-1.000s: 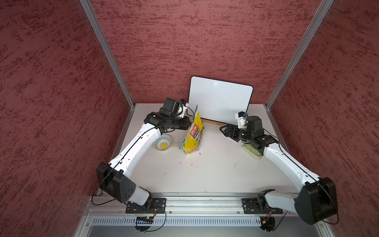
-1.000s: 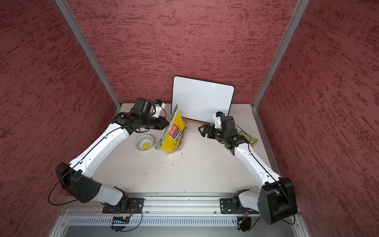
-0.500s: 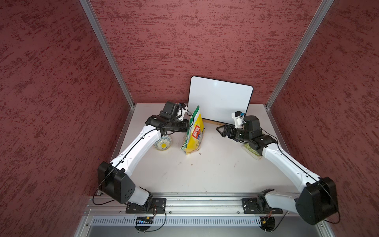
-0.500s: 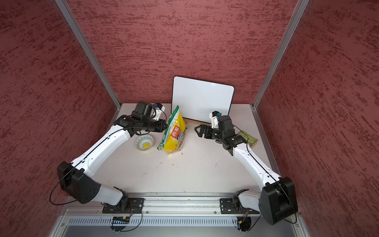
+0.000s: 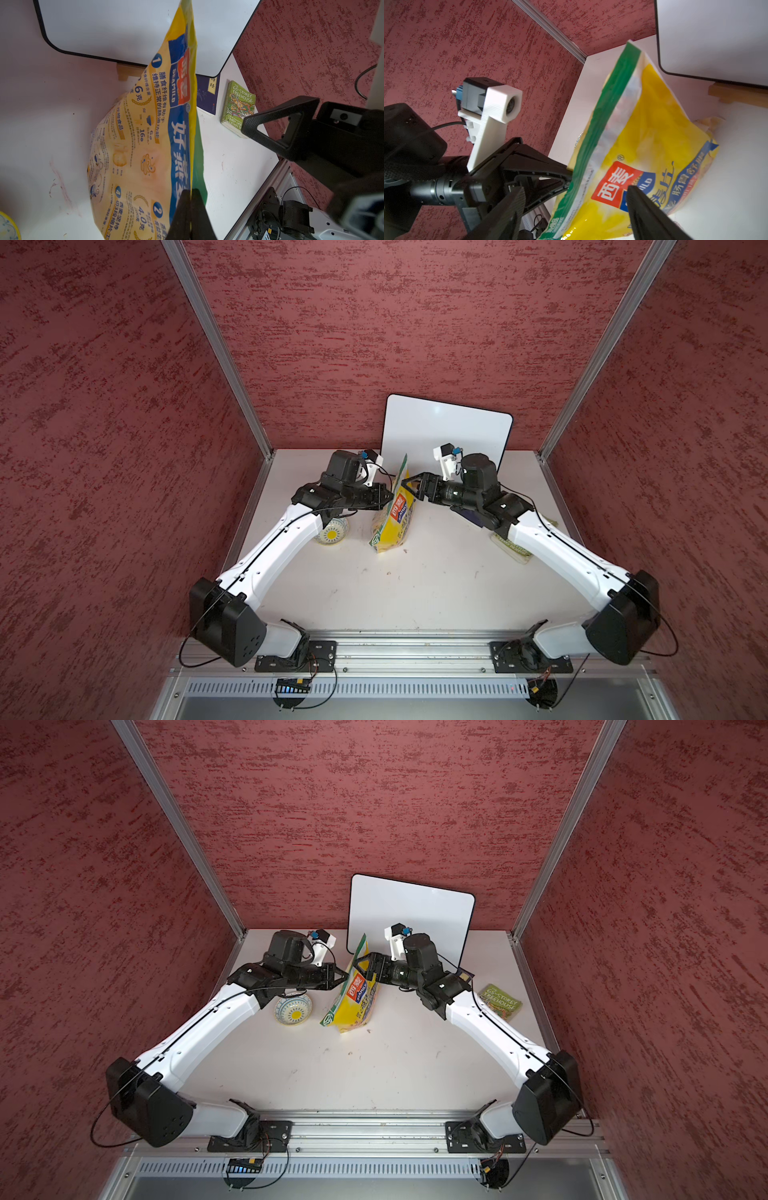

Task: Pour the oats into the breakfast bowl
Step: Open the oats bag at the center of the board.

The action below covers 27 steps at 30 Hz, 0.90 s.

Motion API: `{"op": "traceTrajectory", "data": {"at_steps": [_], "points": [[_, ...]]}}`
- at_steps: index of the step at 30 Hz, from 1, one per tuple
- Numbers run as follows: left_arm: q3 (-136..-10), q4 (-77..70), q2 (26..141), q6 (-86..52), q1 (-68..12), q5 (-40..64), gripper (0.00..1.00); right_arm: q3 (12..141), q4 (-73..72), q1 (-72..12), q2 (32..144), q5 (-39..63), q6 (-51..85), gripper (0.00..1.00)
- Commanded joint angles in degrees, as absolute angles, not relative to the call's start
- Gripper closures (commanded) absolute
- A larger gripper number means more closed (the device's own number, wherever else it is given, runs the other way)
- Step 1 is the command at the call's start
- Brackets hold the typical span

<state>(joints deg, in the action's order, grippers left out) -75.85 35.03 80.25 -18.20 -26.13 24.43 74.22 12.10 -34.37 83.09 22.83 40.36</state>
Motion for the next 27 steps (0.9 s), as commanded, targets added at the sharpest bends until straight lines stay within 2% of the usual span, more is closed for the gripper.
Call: {"op": "traceTrajectory", "data": {"at_steps": [1, 9, 16, 21, 25, 27], "points": [[-75.89, 31.97, 79.83, -18.78, -26.56, 25.99, 1.00, 77.22, 16.96, -35.78, 86.86, 19.16, 41.83, 0.23], [-75.67, 32.26, 79.91, -18.63, -27.02, 25.07, 1.00, 81.57, 23.09, -37.60, 91.84, 14.57, 40.27, 0.37], [-75.85, 32.17, 79.86, -18.76, -27.22, 24.48, 1.00, 81.49, 26.89, -37.79, 91.37, 8.16, 38.22, 0.47], [-76.17, 32.09, 80.25, -18.71, -27.86, 24.17, 1.00, 83.15, 26.70, -38.37, 92.77, 10.66, 38.46, 0.51], [-77.26, 33.14, 81.05, -17.68, -29.22, 23.22, 1.00, 85.54, 27.08, -39.34, 94.93, 12.33, 38.69, 0.61], [-77.46, 33.33, 81.40, -17.54, -29.64, 22.47, 1.00, 85.54, 26.17, -39.37, 95.48, 14.03, 39.49, 0.71]]}}
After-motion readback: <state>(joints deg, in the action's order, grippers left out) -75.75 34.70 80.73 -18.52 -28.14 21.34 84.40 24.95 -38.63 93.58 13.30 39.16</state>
